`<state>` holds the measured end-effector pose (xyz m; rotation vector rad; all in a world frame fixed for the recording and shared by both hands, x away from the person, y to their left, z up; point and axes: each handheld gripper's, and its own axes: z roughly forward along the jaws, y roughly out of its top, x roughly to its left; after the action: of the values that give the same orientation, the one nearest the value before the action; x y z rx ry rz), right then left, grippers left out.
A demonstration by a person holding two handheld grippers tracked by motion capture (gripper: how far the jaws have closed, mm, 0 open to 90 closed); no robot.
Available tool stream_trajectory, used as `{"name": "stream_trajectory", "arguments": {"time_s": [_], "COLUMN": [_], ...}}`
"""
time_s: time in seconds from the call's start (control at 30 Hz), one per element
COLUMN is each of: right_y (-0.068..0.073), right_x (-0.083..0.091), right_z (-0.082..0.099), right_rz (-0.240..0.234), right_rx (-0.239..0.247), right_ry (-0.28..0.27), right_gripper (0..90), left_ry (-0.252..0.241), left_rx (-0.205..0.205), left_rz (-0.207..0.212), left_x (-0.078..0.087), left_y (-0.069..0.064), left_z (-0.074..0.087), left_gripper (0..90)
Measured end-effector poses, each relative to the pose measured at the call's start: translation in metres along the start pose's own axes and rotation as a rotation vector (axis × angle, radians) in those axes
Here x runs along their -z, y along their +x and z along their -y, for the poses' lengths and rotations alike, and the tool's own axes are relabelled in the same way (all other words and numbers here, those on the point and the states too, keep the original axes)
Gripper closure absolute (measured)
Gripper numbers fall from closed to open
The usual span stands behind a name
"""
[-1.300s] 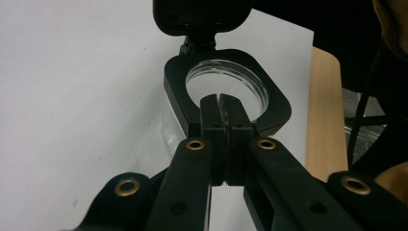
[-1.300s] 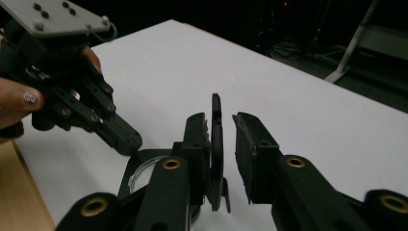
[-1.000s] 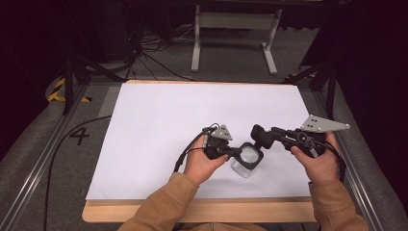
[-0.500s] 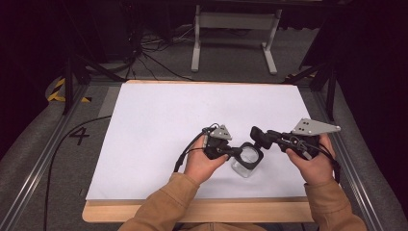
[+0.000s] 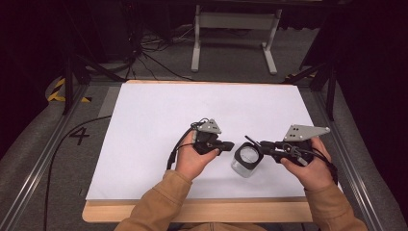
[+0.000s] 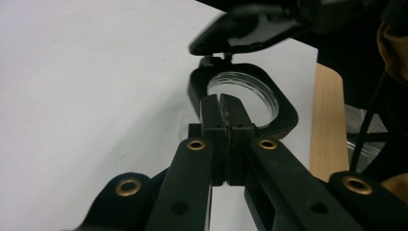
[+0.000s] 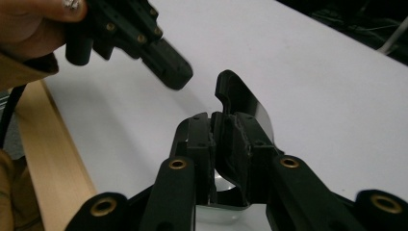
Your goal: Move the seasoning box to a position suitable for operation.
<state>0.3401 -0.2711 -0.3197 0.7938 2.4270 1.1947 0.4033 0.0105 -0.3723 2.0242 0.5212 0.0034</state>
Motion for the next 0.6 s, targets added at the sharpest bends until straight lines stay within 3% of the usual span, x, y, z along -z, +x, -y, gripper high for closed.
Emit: {"name": "stream_trajectory", "arguments": {"time_s": [0.23,0.5,0.6], "right_y": [0.006,0.011,0.012], "right_x": [-0.011,-0.025,-0.03], "right_z": [0.003,0.01,0.013], "right_rz": [-0.086,-0.106,-0.103], "right_rx": [-0.002,0.001,0.005], "right_ry": [0.064,0.155,0.184], "right_gripper": [78.7,80.3,81.1], "left_ry": [-0.011,0.011,-0.003], "left_rx": [0.019,0.014,0.015], "left_rz": [-0.019,-0.025,-0.024], "left_x": [0.009,0.01,0.01], "left_y": [0.006,0.008,0.008], "left_z": [0.001,-0.001,-0.001], "left_gripper": [89.8,89.8,89.8]}}
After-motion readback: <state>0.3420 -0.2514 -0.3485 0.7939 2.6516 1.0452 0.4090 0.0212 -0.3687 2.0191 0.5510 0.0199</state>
